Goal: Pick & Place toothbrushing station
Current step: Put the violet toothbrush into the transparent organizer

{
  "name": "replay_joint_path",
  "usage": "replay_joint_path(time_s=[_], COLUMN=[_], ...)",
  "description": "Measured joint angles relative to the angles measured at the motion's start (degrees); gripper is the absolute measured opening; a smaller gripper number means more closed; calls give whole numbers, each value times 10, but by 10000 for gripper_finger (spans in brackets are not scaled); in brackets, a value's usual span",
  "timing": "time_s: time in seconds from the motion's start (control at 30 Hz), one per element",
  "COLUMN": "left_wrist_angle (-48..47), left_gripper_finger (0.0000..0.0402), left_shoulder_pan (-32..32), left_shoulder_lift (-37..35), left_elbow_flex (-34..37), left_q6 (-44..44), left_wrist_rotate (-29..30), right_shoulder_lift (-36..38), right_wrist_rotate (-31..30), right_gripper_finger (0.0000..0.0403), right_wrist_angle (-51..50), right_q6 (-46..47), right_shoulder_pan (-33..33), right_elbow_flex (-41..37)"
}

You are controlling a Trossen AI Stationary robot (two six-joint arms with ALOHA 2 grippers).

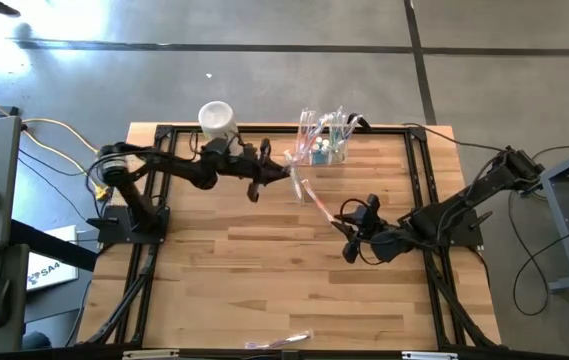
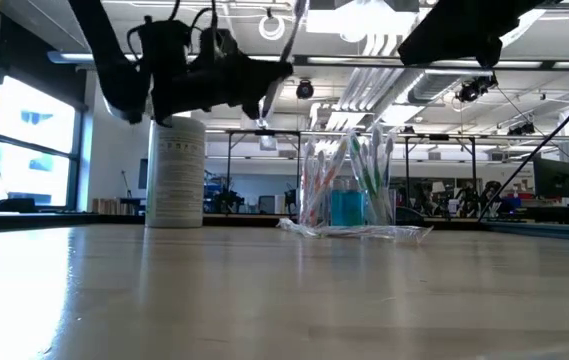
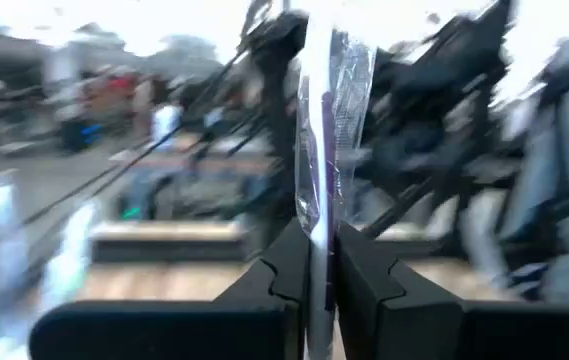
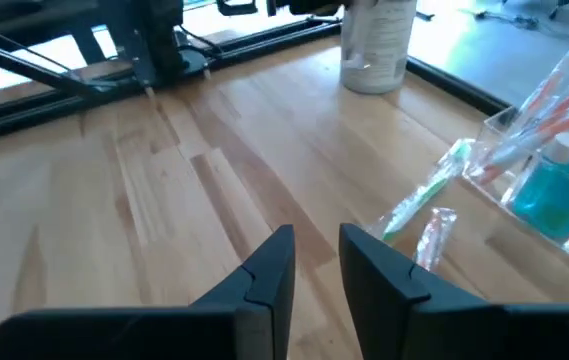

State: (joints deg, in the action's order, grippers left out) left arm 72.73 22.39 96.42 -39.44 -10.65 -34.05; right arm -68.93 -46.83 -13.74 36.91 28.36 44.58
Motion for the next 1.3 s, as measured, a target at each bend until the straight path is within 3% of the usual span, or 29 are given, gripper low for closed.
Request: replay_joint_path(time_s=[0.13,0.23,0.43,0.6,0.9,1.0,1.3], left_wrist_angle=[159,160,150,107,57,50,46], left_gripper_finger=[22,22,22,23,23,23,23], left_shoulder_pan=[-14,-39,-103,-141,-154,-154,-154], left_shoulder_lift=[52,70,80,78,78,78,78], left_elbow_flex=[0,-3,-51,-89,-102,-102,-102], left_q6=[-99,-105,-93,-76,-46,-44,-44], left_wrist_rotate=[-72,-73,-118,-156,-152,-149,-131], right_shoulder_lift=[-1,-1,0,-27,-47,-46,-57], right_wrist_rotate=[-25,-12,125,172,171,151,183], right_gripper_finger=[72,74,81,110,234,247,246], right_wrist_angle=[61,143,270,283,312,345,429], right_q6=[-69,-158,-304,-312,-327,-335,-426], right_shoulder_pan=[-10,-24,-62,-73,-59,-54,-67], right_elbow_flex=[-3,-3,-2,-2,-3,-3,-2])
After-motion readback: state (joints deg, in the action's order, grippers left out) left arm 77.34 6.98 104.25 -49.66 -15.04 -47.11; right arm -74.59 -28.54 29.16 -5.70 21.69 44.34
